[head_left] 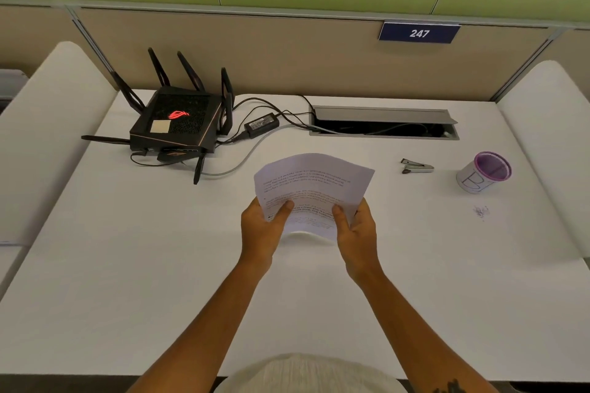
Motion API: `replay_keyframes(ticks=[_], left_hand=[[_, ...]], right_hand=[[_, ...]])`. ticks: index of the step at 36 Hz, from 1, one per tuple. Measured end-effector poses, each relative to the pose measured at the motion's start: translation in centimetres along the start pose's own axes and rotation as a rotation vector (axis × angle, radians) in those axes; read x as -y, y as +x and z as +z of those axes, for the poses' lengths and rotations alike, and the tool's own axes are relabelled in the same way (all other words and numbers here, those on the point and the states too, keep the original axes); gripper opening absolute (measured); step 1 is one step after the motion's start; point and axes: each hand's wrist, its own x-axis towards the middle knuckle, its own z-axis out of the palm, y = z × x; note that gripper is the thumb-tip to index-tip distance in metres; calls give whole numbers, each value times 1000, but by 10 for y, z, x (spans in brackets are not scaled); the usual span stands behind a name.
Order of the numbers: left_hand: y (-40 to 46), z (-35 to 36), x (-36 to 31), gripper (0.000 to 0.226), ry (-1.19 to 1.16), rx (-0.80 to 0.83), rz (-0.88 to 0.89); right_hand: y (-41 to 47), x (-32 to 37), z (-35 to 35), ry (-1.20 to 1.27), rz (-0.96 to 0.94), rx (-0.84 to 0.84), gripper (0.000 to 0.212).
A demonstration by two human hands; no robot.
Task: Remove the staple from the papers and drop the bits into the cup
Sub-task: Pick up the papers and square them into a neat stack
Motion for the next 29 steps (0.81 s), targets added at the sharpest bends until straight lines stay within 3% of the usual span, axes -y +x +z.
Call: replay_keyframes(ticks=[6,12,21,29], left_hand=[[-2,-7,12,30,98,65,-68],[4,-14,8,8,65,71,-109],[1,-28,5,22,-319,-108,-236],[-14,-12,13,41,-575,-89,-366]], right_hand=[[-2,-20,-6,-93,97,18,36],[10,-9,-18,-157,119,75,18],[16,-5,-49,40,240,188,24],[-2,-6,-31,249,329,149,30]])
